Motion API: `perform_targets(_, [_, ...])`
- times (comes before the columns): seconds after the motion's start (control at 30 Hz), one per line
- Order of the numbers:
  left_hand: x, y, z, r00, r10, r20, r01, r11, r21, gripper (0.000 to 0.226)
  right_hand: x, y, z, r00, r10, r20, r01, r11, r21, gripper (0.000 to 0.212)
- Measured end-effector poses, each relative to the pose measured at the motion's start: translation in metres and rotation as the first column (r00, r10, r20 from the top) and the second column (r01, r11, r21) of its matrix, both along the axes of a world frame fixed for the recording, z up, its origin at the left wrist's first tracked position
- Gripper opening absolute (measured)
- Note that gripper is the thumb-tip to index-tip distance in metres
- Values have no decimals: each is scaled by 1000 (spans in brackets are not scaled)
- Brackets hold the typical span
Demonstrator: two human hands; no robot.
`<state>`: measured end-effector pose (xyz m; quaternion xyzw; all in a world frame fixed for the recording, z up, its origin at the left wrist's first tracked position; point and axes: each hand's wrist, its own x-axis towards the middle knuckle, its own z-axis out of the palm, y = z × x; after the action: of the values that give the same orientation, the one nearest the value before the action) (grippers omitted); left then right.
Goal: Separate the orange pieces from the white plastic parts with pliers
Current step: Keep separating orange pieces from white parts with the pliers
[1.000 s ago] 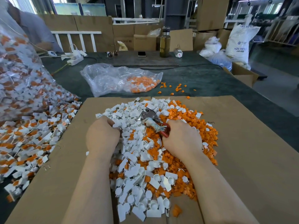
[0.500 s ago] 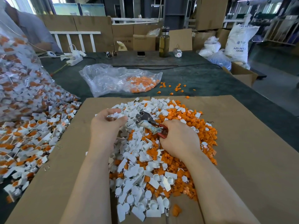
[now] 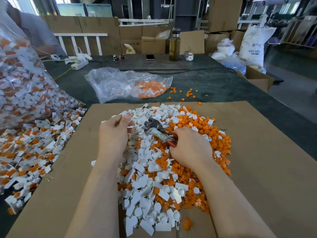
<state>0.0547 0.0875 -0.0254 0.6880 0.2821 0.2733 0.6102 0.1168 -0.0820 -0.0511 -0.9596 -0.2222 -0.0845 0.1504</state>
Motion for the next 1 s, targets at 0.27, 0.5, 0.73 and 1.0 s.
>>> perform_targets(0.27, [-1, -5, 1, 995, -1, 100, 8, 998, -67, 18, 2, -4, -3, 998, -62, -28, 65, 994, 93, 24])
perform_targets(0.5, [2, -28, 3, 966, -229, 121, 246, 958, -149, 6, 2, -12, 12, 953, 123, -277, 93, 752, 653, 20])
perform_targets(0.73, [3, -46, 3, 919, -349, 184, 383, 899, -210, 8, -7, -11, 23, 925, 259, -279, 67, 611, 789, 10])
perform_targets(1.0, [2, -46, 4, 913, -354, 202, 392, 899, -194, 7, -8, -12, 22, 936, 246, -250, 71, 563, 824, 13])
